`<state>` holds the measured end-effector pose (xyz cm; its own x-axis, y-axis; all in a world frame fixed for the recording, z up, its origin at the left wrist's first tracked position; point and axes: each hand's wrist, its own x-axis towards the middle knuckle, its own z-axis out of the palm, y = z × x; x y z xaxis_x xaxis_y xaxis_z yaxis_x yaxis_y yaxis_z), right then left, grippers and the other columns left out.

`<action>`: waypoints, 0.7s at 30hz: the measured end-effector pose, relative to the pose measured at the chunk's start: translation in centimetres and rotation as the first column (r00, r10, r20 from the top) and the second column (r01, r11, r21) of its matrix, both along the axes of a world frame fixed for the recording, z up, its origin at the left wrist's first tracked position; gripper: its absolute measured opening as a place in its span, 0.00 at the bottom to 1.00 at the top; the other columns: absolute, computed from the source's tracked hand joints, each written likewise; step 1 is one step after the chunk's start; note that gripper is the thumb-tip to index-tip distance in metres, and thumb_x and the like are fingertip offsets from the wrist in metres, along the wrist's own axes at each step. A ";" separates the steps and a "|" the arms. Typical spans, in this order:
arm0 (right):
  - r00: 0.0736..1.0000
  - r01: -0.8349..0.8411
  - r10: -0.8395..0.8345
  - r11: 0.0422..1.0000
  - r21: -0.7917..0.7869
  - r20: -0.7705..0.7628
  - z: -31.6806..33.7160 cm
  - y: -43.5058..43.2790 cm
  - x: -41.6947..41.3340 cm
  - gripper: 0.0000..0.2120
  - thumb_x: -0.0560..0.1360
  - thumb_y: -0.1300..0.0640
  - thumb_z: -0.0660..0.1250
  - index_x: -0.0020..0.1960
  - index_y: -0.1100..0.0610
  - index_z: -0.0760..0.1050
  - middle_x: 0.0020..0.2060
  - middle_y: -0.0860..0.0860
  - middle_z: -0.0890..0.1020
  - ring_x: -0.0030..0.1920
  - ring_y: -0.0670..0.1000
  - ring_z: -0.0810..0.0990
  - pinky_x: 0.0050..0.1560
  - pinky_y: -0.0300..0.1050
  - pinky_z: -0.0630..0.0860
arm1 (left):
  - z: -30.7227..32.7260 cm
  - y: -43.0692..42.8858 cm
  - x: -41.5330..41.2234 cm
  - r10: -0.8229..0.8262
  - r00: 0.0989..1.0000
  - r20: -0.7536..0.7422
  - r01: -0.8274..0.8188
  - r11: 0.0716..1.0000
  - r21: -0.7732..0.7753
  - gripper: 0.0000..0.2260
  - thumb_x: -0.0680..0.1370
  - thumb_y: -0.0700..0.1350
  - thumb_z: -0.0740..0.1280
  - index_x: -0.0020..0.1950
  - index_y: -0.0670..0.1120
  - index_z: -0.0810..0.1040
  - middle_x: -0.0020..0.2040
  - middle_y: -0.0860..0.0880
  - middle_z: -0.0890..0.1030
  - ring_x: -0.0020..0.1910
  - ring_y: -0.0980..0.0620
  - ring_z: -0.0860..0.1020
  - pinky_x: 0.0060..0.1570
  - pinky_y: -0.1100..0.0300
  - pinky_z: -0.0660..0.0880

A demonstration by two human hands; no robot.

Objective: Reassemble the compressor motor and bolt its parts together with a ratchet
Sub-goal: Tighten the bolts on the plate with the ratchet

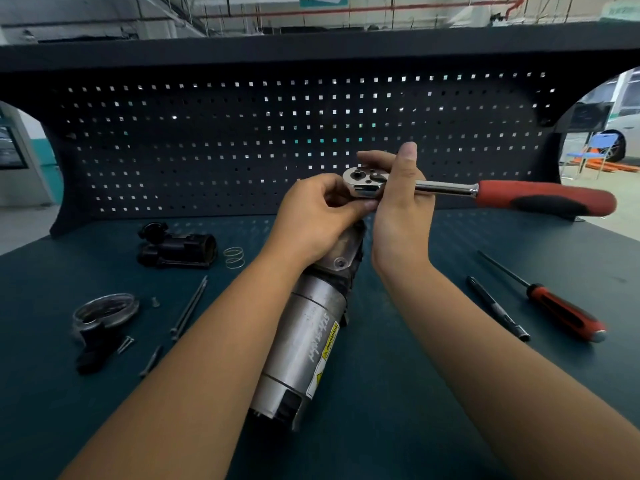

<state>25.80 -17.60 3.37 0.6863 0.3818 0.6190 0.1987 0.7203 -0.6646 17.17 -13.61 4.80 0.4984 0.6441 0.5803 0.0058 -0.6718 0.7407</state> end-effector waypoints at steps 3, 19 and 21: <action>1.000 0.018 -0.019 0.998 0.053 0.022 -0.2 0.1 -0.2 0.21 0.82 0.50 0.52 0.40 0.54 0.80 0.34 0.48 0.82 0.38 0.45 0.81 0.42 0.37 0.76 | 0.0 0.0 0.0 0.016 0.998 -0.057 -0.015 1.000 0.022 0.07 0.72 0.47 0.73 0.49 0.49 0.81 0.43 0.55 0.83 0.44 0.59 0.81 0.44 0.68 0.74; 0.742 -0.564 0.605 0.796 0.219 -0.288 5.0 -4.8 1.6 0.26 0.80 0.50 0.54 0.27 0.56 0.74 0.28 0.53 0.77 0.27 0.50 0.73 0.30 0.37 0.71 | -0.4 -0.3 0.2 0.014 0.991 -0.133 -0.005 0.998 0.068 0.07 0.70 0.49 0.75 0.40 0.48 0.79 0.38 0.53 0.82 0.41 0.54 0.81 0.46 0.59 0.77; 0.744 -0.587 0.599 0.798 0.138 -0.297 4.8 -4.9 1.2 0.26 0.79 0.51 0.54 0.26 0.56 0.74 0.27 0.52 0.76 0.27 0.49 0.72 0.30 0.37 0.70 | -0.4 -0.6 0.1 0.098 0.987 -0.128 -0.077 0.985 0.153 0.05 0.72 0.49 0.73 0.40 0.50 0.79 0.37 0.57 0.81 0.41 0.57 0.80 0.49 0.58 0.76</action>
